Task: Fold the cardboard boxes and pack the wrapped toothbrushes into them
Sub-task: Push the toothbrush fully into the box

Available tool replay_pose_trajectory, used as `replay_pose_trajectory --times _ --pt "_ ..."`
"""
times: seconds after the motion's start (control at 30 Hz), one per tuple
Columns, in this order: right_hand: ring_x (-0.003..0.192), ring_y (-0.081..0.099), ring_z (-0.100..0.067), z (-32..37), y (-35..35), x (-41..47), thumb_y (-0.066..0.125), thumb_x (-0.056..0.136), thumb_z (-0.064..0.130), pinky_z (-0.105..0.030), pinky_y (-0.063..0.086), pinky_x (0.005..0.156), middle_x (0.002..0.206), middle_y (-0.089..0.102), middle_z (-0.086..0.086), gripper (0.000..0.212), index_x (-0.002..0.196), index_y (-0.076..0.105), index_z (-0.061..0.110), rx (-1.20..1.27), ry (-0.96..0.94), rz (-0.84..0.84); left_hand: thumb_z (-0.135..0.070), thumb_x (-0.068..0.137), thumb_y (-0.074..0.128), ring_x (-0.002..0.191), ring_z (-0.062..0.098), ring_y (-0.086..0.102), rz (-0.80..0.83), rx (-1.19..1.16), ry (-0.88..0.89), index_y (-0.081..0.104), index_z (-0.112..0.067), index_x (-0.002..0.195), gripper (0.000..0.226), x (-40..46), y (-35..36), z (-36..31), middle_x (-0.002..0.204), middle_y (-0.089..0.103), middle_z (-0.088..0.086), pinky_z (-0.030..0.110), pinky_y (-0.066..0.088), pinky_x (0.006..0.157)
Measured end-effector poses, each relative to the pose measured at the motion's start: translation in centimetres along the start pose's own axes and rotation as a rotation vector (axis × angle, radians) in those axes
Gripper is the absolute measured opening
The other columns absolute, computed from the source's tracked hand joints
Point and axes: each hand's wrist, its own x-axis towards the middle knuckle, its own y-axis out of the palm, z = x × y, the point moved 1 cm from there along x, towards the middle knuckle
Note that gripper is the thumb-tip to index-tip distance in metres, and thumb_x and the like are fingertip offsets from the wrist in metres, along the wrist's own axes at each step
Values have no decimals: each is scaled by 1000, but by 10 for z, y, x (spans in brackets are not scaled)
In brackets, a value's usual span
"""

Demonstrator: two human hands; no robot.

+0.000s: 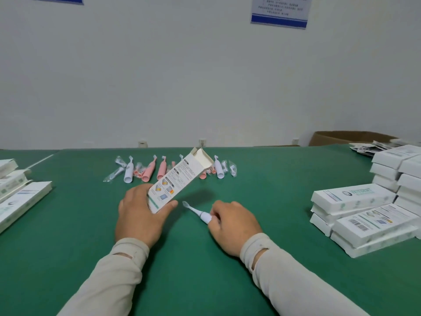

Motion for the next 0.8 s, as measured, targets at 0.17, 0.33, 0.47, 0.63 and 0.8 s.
replay_pose_trajectory --times 0.17,0.33,0.47,0.63,0.8 --pt "90 49 -18 2 0 2 51 89 61 -37 49 75 90 57 9 33 97 60 30 -108 -67 20 -37 75 83 102 25 46 -17 -17 0 57 -29 108 43 0 -5 2 107 59 -1 36 38 85" --pt "93 55 -18 -10 5 16 59 84 57 -34 48 78 94 60 7 25 92 66 34 57 34 6 -37 80 79 110 28 55 -28 -69 3 53 -32 127 54 5 -6 4 119 66 -3 47 47 98" --pt "56 56 -1 -28 -5 27 72 81 46 -20 43 55 65 66 15 21 71 71 26 544 194 -90 -37 83 76 111 30 57 -29 -30 32 52 -32 133 57 11 -5 5 120 65 0 51 46 101" --pt "58 61 -10 -44 -28 20 72 87 32 -26 51 53 71 73 5 19 71 76 21 1061 284 -207 -33 82 78 112 29 50 -42 57 45 56 -26 130 53 7 -4 5 115 59 1 35 37 95" --pt "54 56 -9 -51 -43 20 57 92 26 -33 49 58 80 76 0 22 81 72 14 1178 364 -310 -28 79 82 114 29 48 0 133 74 60 -23 124 51 8 -3 6 119 59 3 30 31 96"
